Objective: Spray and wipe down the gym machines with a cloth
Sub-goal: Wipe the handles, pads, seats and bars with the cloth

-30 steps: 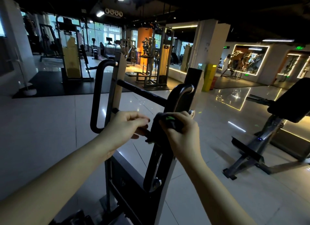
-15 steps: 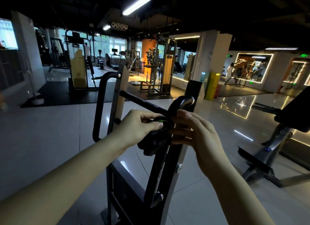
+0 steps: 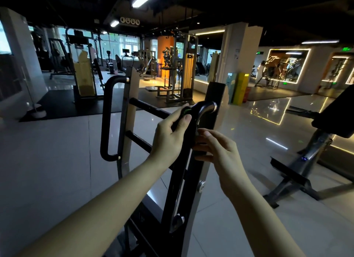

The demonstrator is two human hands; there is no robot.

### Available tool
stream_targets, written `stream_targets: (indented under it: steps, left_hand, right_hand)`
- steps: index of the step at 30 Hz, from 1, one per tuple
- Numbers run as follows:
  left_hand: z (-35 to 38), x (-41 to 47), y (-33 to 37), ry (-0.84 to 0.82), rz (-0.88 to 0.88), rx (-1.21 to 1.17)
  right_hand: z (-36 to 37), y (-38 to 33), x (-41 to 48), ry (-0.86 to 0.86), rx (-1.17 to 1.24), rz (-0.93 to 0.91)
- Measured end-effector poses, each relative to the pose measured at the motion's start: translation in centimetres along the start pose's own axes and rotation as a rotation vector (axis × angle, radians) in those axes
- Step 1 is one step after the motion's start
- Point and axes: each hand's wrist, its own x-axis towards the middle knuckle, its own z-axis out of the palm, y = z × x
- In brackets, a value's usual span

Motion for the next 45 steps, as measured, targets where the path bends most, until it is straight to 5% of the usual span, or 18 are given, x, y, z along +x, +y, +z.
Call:
stream_targets:
  steps: [15, 27, 31, 37, 45]
  left_hand:
    - [-2.6, -6.8, -6.1, -0.074, 0.003, 0.171]
    - [-5.3, -15.3, -11.0, -0.154, -0.419, 0.213]
    - [-4.5, -10.6, -5.6, 0.054, -0.192, 0.15]
    - [-0.1, -13.1, -6.9, 0.026, 0.151, 0.389]
    - [-2.1, -21.2, -13.9, -0.006, 0.114, 0.575]
  right_hand:
    - [0.1, 3.4, -1.4, -0.086, -0.043, -0.009]
    - [0.7, 3.6, -2.3, -0.08, -0.029, -0.04]
    - [0.3, 3.6, -2.5, -0.117, 0.016, -0.027]
    - [-0.4, 3.9, -2.8, -0.168, 0.113, 0.02]
    - [-0.5, 4.0, -3.0, -0.197, 0.101, -0.009]
